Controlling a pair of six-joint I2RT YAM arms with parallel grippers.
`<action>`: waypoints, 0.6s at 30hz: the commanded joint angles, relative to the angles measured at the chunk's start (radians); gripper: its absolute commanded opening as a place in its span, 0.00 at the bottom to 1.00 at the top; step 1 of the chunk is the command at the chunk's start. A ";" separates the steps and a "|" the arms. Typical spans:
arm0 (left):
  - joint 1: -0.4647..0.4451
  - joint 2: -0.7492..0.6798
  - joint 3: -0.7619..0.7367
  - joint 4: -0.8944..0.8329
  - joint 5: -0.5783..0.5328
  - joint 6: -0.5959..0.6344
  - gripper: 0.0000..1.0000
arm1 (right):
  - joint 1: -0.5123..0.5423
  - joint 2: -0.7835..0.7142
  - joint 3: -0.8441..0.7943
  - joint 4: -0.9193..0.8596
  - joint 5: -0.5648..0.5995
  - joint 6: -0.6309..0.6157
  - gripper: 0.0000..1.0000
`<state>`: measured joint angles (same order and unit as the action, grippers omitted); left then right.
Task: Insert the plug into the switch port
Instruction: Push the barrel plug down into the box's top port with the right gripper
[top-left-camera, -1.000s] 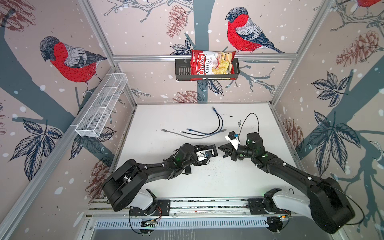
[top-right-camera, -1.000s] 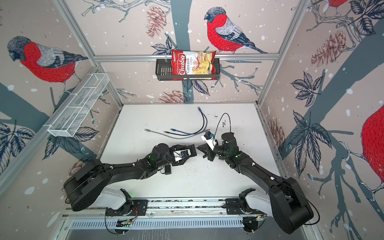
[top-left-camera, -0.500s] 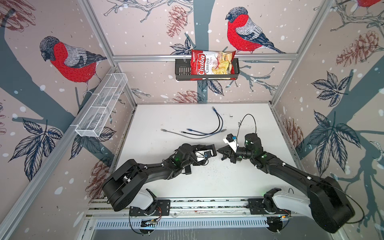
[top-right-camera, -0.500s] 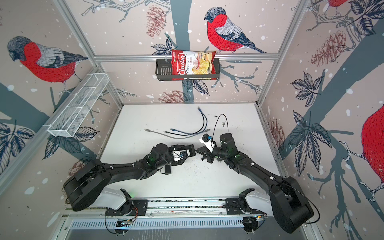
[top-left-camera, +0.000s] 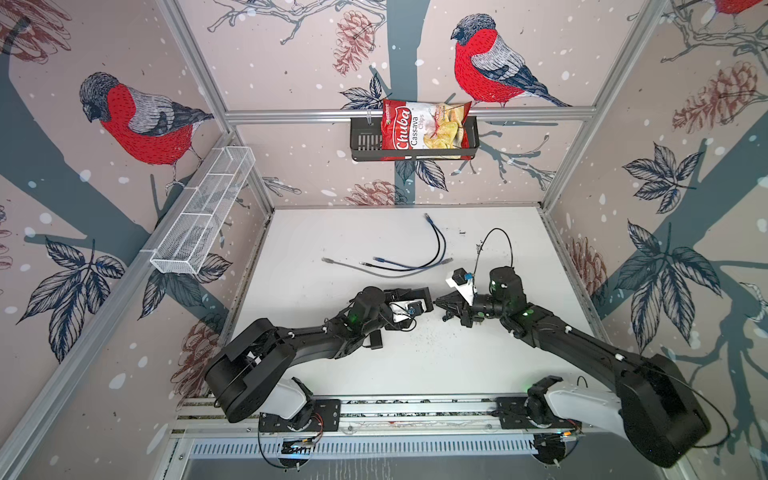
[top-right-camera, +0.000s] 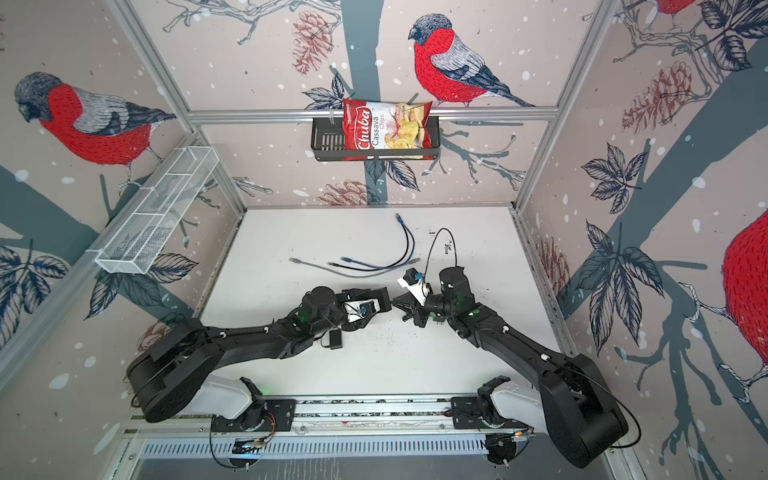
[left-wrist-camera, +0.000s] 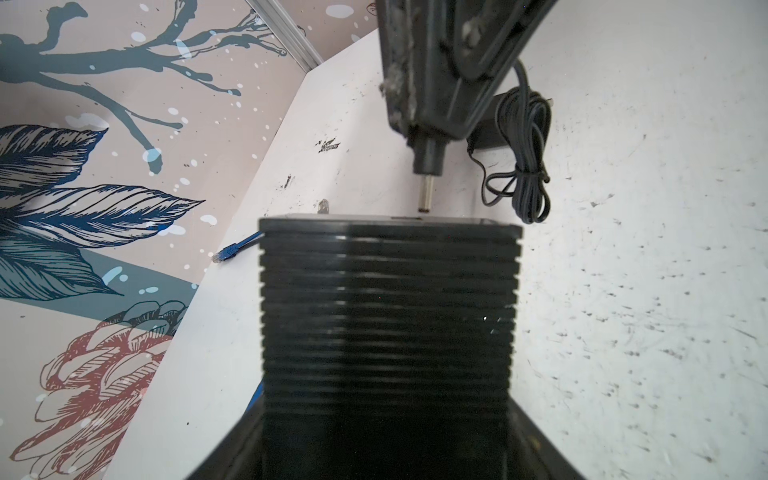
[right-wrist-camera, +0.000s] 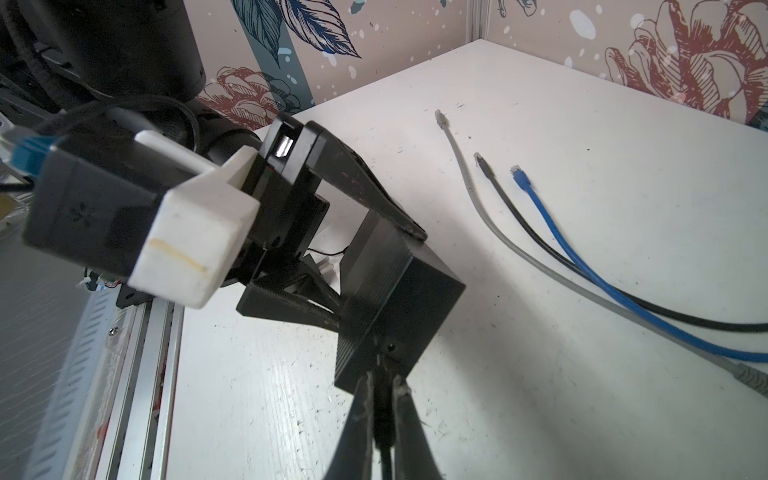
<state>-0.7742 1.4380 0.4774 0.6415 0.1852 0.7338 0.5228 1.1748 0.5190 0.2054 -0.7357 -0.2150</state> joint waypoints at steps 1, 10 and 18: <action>0.004 -0.011 -0.002 0.056 0.020 0.006 0.19 | 0.001 0.013 0.014 0.015 -0.021 -0.017 0.00; 0.003 -0.016 0.001 0.042 0.031 0.006 0.19 | 0.000 0.043 0.037 0.020 -0.028 -0.022 0.00; 0.003 -0.016 0.002 0.052 0.033 0.006 0.19 | 0.000 0.052 0.052 0.012 -0.047 -0.024 0.00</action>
<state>-0.7734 1.4265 0.4759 0.6392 0.1970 0.7364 0.5224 1.2221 0.5602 0.2047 -0.7563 -0.2329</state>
